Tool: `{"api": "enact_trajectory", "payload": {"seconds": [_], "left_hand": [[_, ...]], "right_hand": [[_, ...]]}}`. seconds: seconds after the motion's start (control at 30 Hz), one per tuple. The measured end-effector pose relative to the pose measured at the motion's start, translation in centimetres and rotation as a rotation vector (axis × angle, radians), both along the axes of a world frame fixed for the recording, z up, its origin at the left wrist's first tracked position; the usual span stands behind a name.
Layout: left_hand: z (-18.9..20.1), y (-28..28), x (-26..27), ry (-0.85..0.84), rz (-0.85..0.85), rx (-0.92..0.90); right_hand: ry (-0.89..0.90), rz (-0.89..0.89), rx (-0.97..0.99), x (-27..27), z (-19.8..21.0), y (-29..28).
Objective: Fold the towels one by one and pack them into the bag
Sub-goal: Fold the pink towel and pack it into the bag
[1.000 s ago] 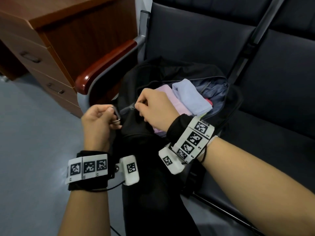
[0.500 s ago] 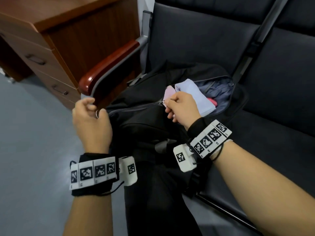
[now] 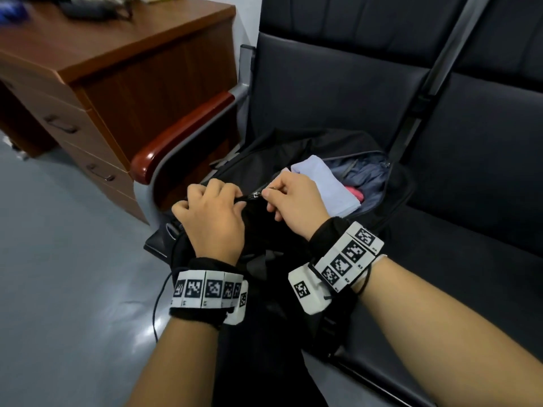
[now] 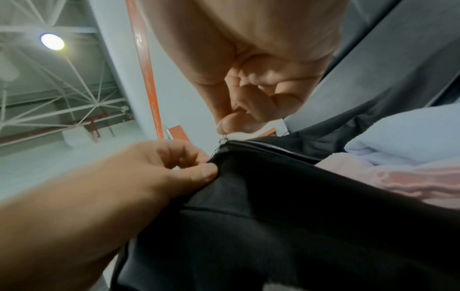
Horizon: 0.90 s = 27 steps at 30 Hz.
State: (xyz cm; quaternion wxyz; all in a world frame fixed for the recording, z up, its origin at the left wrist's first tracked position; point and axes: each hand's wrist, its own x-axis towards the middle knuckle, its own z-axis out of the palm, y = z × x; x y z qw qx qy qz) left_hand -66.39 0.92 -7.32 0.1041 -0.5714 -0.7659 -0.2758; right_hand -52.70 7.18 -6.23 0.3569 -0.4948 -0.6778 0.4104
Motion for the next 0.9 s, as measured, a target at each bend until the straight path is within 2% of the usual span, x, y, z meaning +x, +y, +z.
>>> {"api": "enact_trajectory", "payload": {"seconds": [0.23, 0.3, 0.43, 0.53, 0.6, 0.7, 0.8, 0.9], "left_hand": [[-0.5, -0.4, -0.9, -0.003, 0.067, 0.066], [-0.1, -0.6, -1.9, -0.046, 0.125, 0.085], [1.2, -0.6, -3.0, -0.129, 0.259, 0.060], [1.9, 0.0, -0.9, -0.075, 0.271, 0.035], [2.4, 0.8, 1.7, 0.001, 0.209, 0.023], [2.3, 2.9, 6.4, 0.104, 0.014, -0.105], [1.5, 5.5, 10.7, 0.127, -0.119, -0.227], [0.4, 8.2, 13.9, 0.141, -0.182, -0.240]], "right_hand": [[0.018, 0.009, -0.046, 2.2, -1.6, 1.8], [0.031, -0.085, -0.056, 4.2, -2.1, 3.3], [0.060, -0.399, -0.021, 10.5, -2.4, 7.2], [0.041, -0.422, 0.016, 12.8, -2.9, 7.8], [0.056, -0.391, 0.029, 12.8, -3.3, 7.5], [0.057, -0.341, 0.044, 12.9, -3.2, 7.3], [0.039, -0.272, 0.059, 13.3, -2.8, 7.2], [-0.028, -0.195, 0.085, 14.1, -2.3, 7.3]]}}
